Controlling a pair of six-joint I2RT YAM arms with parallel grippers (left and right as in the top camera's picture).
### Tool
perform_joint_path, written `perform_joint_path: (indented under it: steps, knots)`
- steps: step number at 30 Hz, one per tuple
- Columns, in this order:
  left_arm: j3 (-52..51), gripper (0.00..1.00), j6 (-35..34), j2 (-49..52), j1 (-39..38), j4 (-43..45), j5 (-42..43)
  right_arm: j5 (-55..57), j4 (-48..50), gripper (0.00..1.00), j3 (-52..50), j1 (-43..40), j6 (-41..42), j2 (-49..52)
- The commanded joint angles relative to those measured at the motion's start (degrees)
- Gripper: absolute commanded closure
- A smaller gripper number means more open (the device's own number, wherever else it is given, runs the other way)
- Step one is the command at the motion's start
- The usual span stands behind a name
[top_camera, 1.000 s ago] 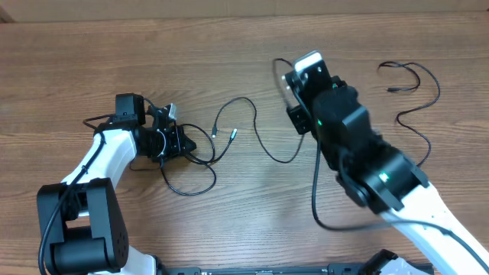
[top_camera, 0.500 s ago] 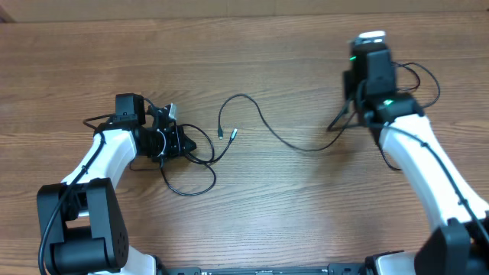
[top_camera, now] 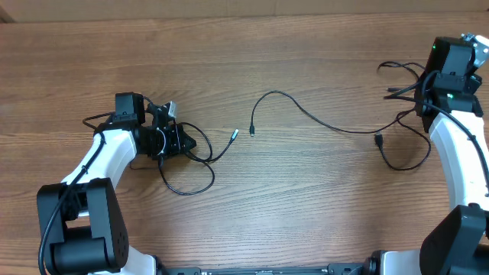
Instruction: Untangle cables
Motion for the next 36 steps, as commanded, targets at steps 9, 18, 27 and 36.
perform_joint_path:
  steps: [9,18,27,36]
  knots:
    - [-0.5,0.91,-0.4,-0.6,0.3,0.2,0.9,-35.1,-2.0,0.24,1.8,0.1,0.6,-0.8]
    - [-0.5,0.89,-0.4,-0.6,0.3,0.3,-0.3,-61.0,-5.9,0.36,1.8,2.7,2.8,0.6]
    - [-0.5,0.88,-0.5,-0.6,0.3,0.2,-0.5,-60.7,-3.8,0.51,1.4,17.8,4.5,7.9]
    - [-0.5,0.87,-0.7,-0.6,0.2,0.2,-0.5,-43.2,0.5,0.60,1.4,34.5,9.9,17.5]
